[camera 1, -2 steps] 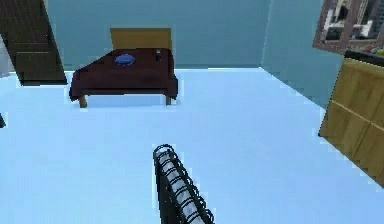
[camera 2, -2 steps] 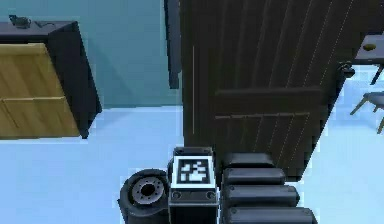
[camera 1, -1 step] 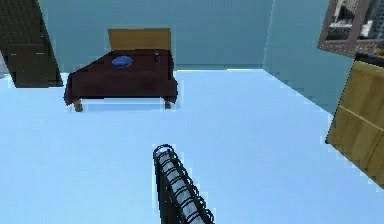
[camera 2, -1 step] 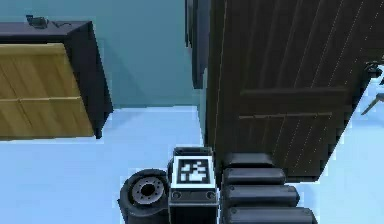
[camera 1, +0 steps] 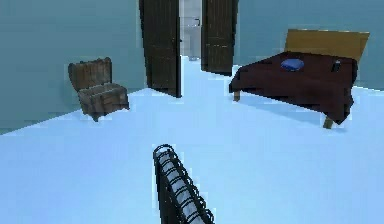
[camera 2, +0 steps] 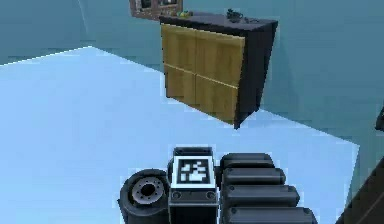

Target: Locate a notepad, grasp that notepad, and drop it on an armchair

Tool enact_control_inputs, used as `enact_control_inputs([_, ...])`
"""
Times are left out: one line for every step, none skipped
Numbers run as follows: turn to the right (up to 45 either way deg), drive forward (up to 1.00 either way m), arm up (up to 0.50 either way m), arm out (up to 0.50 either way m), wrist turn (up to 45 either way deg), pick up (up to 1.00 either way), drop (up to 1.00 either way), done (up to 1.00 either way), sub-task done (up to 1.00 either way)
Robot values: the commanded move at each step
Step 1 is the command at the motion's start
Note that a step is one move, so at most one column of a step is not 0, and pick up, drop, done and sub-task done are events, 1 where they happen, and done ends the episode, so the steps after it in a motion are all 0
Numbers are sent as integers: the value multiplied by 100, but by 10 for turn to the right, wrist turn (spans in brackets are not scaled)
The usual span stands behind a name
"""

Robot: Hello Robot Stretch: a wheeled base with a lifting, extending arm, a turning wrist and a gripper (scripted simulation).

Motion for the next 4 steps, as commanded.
enact_control_inputs([-240,0,0,0,0,0,0,0,0])
enact_control_inputs([0,15,0,0,0,0,0,0,0])
enact_control_inputs([270,0,0,0,0,0,0,0,0])
enact_control_inputs([0,100,0,0,0,0,0,0,0])
